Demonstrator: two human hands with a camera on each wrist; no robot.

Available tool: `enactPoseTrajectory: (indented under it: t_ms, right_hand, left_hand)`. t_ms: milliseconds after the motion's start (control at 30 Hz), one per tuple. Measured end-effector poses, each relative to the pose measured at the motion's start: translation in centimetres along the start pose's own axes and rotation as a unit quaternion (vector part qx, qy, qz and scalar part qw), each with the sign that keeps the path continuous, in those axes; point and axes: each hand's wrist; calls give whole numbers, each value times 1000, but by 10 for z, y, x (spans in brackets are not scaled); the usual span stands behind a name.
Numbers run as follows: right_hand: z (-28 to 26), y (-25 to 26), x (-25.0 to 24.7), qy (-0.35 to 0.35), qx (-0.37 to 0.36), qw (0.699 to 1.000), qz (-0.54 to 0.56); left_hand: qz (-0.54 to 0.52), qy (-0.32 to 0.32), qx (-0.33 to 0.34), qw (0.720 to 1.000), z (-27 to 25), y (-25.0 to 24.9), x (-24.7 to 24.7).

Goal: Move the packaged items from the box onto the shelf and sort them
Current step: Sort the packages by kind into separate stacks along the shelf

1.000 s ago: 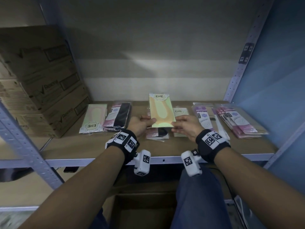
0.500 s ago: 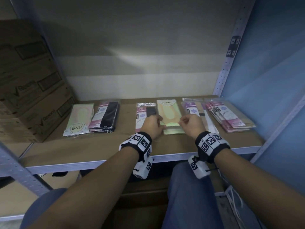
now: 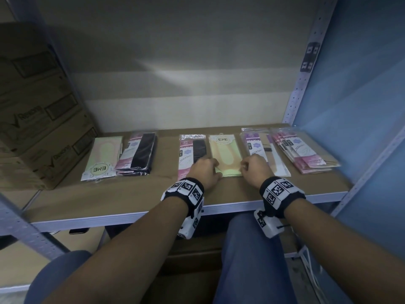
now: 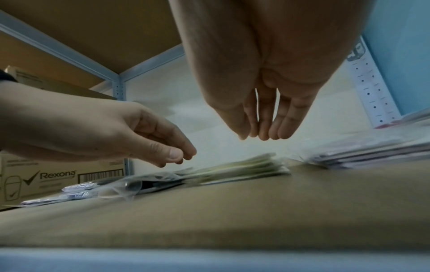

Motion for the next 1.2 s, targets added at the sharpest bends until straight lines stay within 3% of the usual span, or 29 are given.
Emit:
enactPoseTrajectory:
  t_ms: [300,667,900,1200]
  right_hand:
    - [21,42,-2,-3,-48,998,29]
    - [44,130,41,31,-112,991,70]
    - [56,179,79,75,-84,986,120]
    - [82,225,108,161,-51,977,131]
  left_hand:
    - [-33,-32,-31,998,-2,32,-54]
    - [-14,-88,-163,983,-25,147,-129]
    - [-17,-110,-255,961,-40,223,-154]
    - [-19,-90,-350,932,-46,273,-161]
Point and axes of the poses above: each hand's wrist, its own z-axis towards the middle knuckle, its own x-axis out of the palm, y = z × x, and after that the axes turned 15 degrees about -x, right-handed
